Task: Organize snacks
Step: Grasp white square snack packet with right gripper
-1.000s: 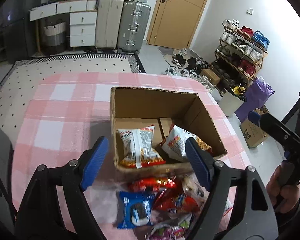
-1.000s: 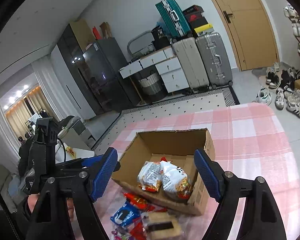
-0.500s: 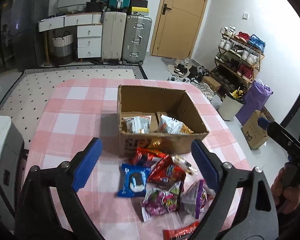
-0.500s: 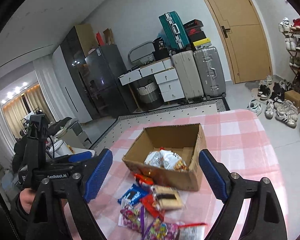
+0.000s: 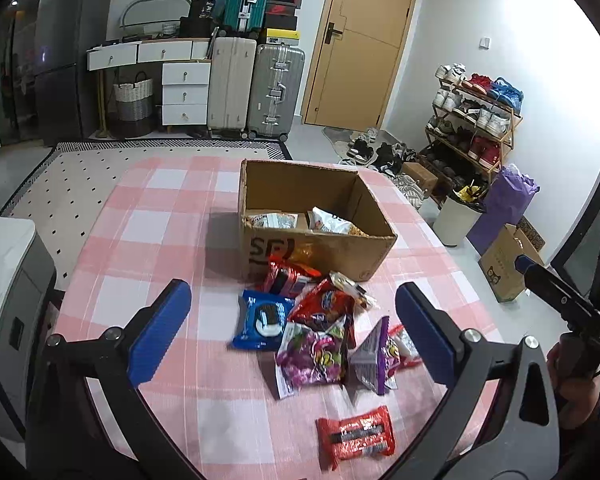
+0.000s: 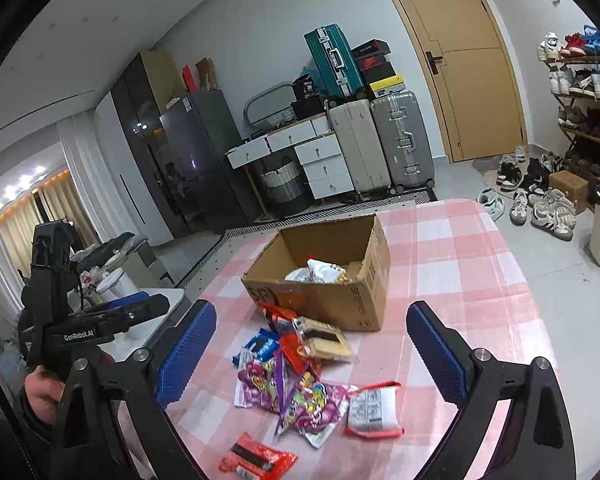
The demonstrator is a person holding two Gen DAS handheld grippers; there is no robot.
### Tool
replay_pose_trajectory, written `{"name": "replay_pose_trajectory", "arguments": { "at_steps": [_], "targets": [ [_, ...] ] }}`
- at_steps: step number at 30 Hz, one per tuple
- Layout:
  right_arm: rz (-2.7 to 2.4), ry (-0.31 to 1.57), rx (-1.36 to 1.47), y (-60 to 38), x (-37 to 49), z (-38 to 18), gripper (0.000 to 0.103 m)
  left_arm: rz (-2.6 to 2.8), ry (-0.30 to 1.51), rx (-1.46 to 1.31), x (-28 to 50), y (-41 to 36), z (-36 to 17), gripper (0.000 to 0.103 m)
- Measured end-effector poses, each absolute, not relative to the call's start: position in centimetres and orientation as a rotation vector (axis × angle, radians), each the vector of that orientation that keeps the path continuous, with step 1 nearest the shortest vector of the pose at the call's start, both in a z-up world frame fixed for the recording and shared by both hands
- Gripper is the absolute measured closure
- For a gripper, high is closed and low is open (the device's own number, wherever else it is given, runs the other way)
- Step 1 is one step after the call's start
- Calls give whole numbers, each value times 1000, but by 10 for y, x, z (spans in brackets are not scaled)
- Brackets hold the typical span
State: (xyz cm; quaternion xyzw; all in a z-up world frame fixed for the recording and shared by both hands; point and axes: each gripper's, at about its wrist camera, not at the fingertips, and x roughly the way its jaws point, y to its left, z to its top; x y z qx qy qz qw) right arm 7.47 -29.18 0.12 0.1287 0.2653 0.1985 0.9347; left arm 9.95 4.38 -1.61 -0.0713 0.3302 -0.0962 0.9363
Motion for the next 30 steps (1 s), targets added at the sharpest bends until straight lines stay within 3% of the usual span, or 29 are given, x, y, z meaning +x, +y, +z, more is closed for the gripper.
{"name": "replay_pose_trajectory", "arguments": {
  "at_steps": [30],
  "targets": [
    [277, 774, 155, -282, 67, -96, 1, -245, 861, -158, 85, 37, -103, 1]
  ]
}}
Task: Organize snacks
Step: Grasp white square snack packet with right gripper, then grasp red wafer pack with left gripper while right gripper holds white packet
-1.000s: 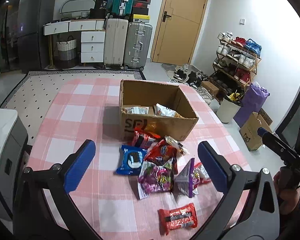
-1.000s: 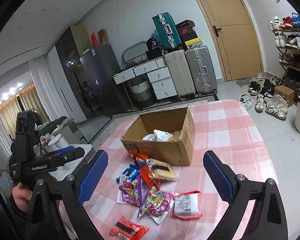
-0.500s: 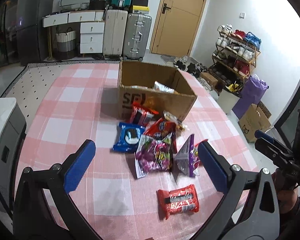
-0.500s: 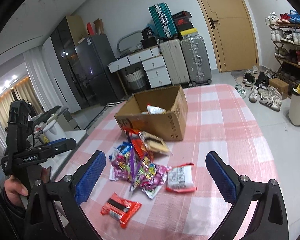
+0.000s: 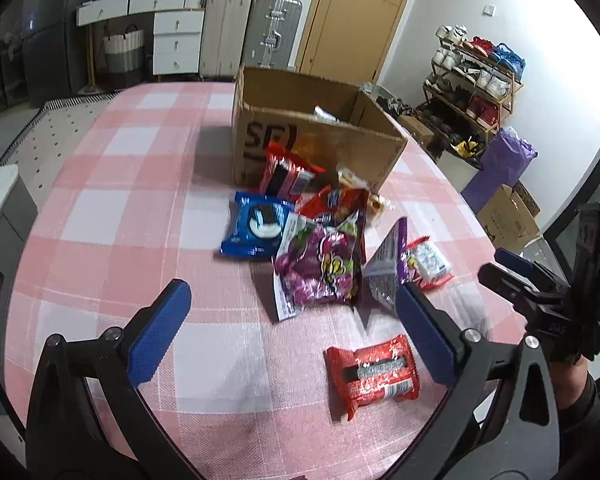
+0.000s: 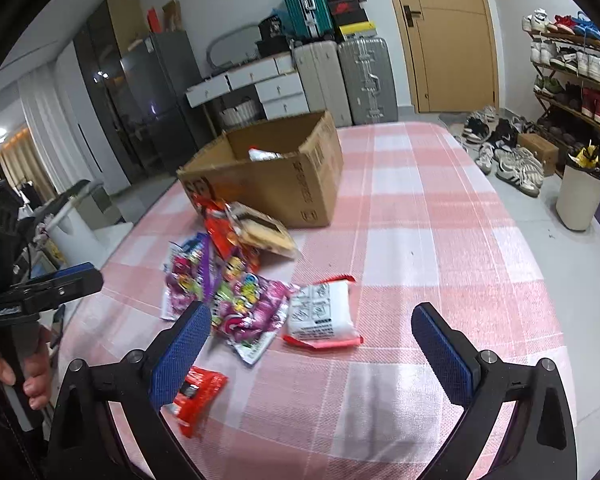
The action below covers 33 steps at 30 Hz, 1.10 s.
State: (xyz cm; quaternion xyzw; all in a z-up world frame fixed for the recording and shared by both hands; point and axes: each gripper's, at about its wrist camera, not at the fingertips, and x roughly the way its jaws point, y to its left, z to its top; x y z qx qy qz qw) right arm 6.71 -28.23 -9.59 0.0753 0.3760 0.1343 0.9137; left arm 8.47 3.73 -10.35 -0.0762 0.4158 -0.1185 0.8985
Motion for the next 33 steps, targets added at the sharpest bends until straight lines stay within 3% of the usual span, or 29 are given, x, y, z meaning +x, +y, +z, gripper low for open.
{"name": "replay_pose_trajectory", "arguments": {
  "at_steps": [15, 21, 23, 33],
  "targets": [
    [204, 890, 4, -262, 110, -140, 4, -254, 908, -204, 88, 53, -135, 2],
    [211, 938, -8, -257, 126, -154, 19, -247, 919, -229, 90, 61, -143, 2],
    [232, 960, -6, -255, 129, -158, 30, -245, 922, -232, 89, 63, -144, 2],
    [229, 953, -27, -250, 132, -162, 53, -242, 930, -239, 87, 66, -148, 2]
  ]
}}
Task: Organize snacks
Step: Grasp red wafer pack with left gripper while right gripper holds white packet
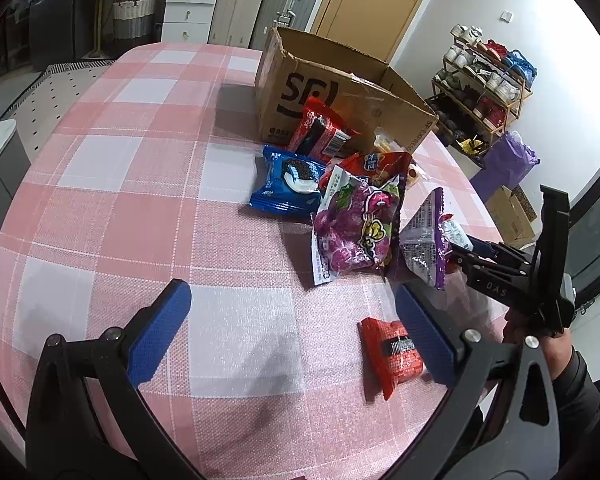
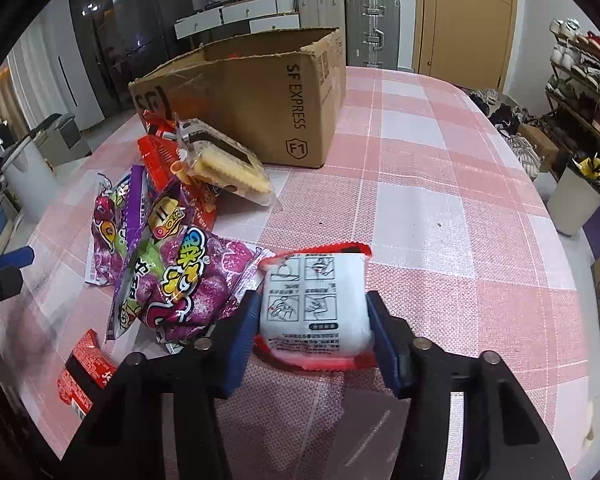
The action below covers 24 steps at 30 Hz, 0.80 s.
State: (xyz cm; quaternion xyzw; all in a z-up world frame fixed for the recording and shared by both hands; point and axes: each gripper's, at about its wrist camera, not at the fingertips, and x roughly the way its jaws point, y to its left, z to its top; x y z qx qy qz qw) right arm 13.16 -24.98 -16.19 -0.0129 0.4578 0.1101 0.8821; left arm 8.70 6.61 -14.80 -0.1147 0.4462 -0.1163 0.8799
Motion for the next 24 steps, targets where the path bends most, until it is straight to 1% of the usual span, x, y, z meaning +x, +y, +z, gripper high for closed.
{"name": "replay_pose_trajectory", "arguments": {
  "at_steps": [2, 17, 24],
  "targets": [
    [243, 950, -1, -253, 130, -161, 55, -243, 929, -238, 87, 66, -148, 2],
    [266, 883, 117, -273, 112, -143, 56, -258, 948, -200, 78, 50, -146, 2],
    [293, 835, 223, -287, 102, -127, 56, -283, 983, -176, 77, 35, -150, 2]
  ]
}}
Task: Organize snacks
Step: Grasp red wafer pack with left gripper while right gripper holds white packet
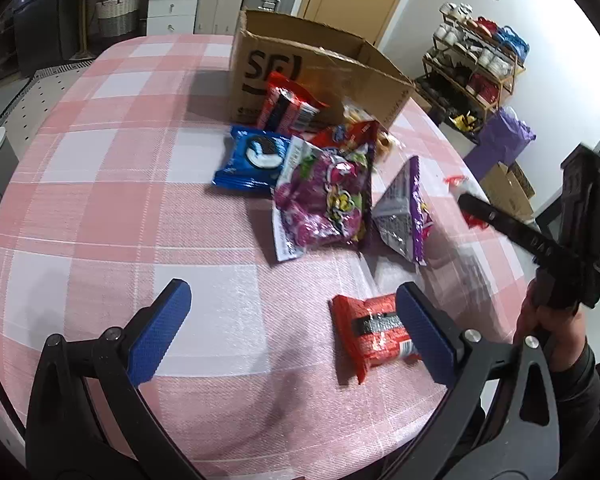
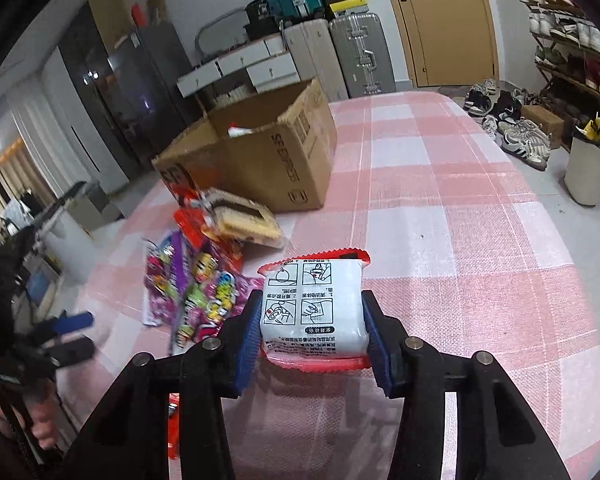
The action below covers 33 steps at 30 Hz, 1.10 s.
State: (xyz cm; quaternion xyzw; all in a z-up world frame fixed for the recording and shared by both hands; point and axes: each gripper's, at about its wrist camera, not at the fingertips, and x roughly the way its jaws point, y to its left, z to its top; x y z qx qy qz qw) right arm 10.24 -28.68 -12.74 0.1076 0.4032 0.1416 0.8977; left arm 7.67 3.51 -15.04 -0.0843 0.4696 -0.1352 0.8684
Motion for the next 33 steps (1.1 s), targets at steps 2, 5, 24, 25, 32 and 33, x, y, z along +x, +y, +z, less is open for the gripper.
{"name": "replay_pose_trajectory", "arguments": {
  "at_steps": [2, 5, 24, 25, 32, 33],
  "targets": [
    [297, 818, 232, -289, 98, -122, 56, -296, 996, -163, 76, 28, -153, 2],
    [305, 803, 243, -290, 94, -117, 56, -321, 1014, -134, 73, 14, -155, 2],
    [340, 781, 287, -300, 80, -118, 56, -362, 1142, 8, 85, -53, -187, 2],
    [341, 781, 289, -301, 79, -118, 56, -355, 1146, 18, 85, -55, -190, 2],
    [342, 779, 299, -305, 77, -120, 55, -326, 1142, 56, 86, -67, -194, 2],
    [343, 778, 300, -305, 77, -121, 55, -323, 1141, 62, 86, -67, -194, 2]
  ]
}}
